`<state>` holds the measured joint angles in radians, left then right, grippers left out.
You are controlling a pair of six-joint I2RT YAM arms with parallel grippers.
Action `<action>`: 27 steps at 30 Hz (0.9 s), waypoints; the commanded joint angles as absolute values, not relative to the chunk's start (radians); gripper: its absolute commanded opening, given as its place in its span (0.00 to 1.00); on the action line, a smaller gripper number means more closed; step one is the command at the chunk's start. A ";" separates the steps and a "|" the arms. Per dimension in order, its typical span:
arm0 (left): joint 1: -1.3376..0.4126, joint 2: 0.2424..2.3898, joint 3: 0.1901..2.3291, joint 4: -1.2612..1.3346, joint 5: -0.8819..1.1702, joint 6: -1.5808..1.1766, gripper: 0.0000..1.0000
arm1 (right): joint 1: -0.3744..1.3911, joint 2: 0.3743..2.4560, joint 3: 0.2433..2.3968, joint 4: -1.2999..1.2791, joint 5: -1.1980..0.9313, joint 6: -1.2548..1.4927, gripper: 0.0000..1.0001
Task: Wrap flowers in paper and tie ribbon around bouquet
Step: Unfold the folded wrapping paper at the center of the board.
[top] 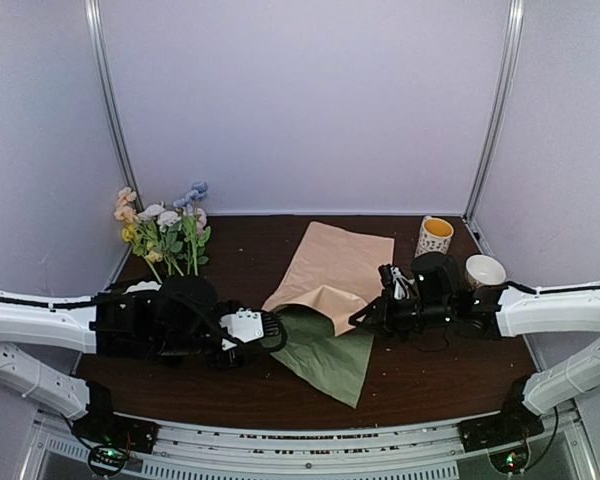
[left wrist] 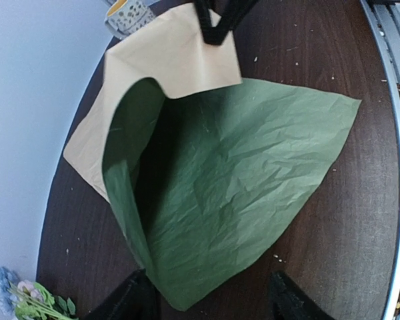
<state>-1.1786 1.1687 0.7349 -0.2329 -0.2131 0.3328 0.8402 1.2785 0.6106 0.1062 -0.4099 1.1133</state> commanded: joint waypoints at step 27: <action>-1.149 1.016 0.749 -0.121 -0.301 0.330 0.96 | 0.912 1.251 1.096 -0.503 -0.353 0.641 0.00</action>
<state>-1.1568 0.9447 0.6804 -0.1112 -0.2321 0.2905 0.9035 1.2449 1.0389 -0.4248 -0.3408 0.7078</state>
